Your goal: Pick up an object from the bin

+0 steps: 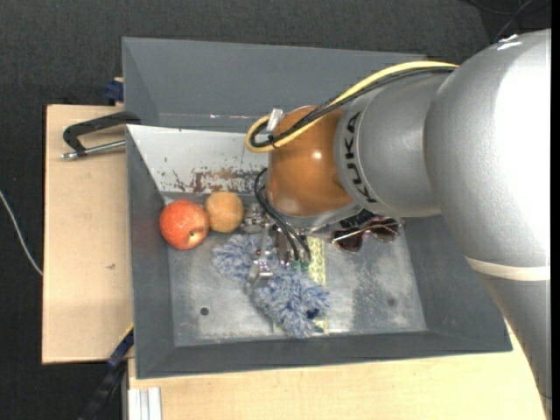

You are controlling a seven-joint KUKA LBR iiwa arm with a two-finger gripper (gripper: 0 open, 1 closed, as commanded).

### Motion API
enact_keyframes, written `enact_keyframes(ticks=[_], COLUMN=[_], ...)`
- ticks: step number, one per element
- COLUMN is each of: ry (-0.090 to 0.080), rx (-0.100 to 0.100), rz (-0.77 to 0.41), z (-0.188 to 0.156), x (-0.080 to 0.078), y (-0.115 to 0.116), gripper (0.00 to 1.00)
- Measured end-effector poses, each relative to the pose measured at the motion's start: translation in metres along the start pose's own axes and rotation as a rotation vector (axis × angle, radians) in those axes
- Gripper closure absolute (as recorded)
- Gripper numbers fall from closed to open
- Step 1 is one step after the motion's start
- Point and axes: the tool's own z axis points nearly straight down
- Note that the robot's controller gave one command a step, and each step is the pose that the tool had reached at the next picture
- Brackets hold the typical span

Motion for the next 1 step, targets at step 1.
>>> enact_keyframes(ticks=[1], ry=[-0.001], rx=[-0.001], rz=[-0.079], z=[-0.0004], x=[0.0003], y=[-0.0061], gripper=[0.0])
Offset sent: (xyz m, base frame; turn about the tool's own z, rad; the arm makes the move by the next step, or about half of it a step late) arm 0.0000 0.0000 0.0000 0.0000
